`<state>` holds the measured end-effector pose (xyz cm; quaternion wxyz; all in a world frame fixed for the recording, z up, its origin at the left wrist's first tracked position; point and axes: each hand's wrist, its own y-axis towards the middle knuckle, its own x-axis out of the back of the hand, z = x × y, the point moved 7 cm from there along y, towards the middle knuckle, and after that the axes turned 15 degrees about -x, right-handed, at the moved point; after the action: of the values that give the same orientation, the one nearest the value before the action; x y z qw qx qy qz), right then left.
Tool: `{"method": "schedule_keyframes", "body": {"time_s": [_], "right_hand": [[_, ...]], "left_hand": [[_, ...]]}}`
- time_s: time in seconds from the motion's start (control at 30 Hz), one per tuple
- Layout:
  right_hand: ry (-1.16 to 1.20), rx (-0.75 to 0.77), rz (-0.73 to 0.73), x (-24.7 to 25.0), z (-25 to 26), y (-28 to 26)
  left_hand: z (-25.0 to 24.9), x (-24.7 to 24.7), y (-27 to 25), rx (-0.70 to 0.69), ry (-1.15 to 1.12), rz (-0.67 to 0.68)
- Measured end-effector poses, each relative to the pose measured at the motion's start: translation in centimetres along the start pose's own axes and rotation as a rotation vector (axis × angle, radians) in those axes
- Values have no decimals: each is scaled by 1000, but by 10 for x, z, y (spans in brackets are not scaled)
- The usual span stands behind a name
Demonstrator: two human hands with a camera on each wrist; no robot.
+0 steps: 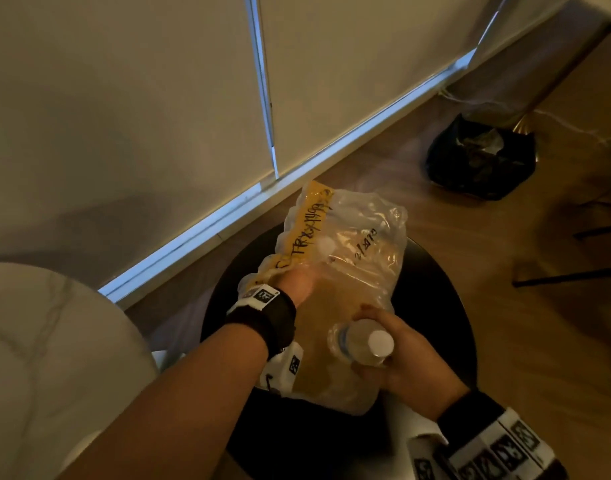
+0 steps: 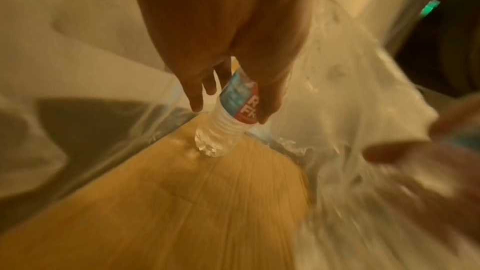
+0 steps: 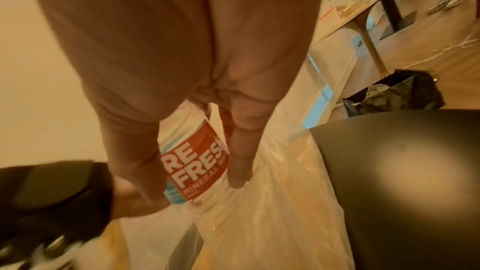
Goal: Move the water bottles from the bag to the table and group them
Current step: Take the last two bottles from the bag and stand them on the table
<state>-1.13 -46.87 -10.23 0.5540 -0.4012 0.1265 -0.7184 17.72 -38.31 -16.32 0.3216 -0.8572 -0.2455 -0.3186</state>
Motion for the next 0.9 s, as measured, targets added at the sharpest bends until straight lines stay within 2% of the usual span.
{"method": "schedule_keyframes", "body": {"time_s": [0.1,0.2,0.3,0.37,0.47,0.63,0.77,0.9], "right_hand": [[71,20,-42,15,-1,1],[77,17,-64,21,-2,2],[53,-26,-49,19,0,0],[2,-47,-54,19,0,-4],[-107,-30,-72,7,11,-25],[-128,82,-84,-39,58,-82],[-138,192,21,-120,98,-139],[-194,266,92,-227,116,-200]], "left_hand": [[-15,8,-21,-143,106,15],[-25,-2,-44,-342,128,179],[-27,-6,-70,-402,32,371],[-26,-2,-87,-408,-73,404],[-17,21,-132,-411,-266,270],[21,61,-235,-393,-450,-86],[72,82,-347,-277,-581,-387],[136,74,-466,-156,-611,-564]]}}
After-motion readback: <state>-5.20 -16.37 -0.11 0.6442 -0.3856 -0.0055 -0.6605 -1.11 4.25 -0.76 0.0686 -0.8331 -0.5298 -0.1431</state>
